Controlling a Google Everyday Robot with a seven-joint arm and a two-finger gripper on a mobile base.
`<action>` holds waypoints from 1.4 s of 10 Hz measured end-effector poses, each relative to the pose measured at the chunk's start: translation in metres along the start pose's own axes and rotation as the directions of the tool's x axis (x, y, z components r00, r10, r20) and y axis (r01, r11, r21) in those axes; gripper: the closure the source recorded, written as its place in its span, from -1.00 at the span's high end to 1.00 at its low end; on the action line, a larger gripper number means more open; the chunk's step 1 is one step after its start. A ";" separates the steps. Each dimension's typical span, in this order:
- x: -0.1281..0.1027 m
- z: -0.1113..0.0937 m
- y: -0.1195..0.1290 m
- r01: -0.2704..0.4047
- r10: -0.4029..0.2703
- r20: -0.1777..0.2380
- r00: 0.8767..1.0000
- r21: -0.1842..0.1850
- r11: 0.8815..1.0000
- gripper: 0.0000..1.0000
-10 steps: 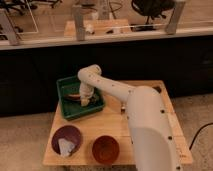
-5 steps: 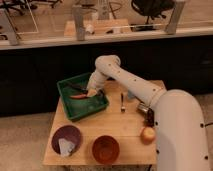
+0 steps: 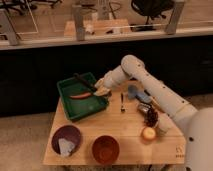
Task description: Wipe red bowl with brush
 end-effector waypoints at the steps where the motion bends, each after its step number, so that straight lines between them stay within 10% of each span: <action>1: -0.006 -0.009 0.018 -0.006 0.006 0.038 0.999 -0.011 1.000 -1.00; 5: -0.016 -0.048 0.073 -0.035 0.038 0.062 0.997 -0.057 0.998 -1.00; 14: -0.018 -0.050 0.087 -0.078 0.082 0.077 0.994 -0.052 0.996 -1.00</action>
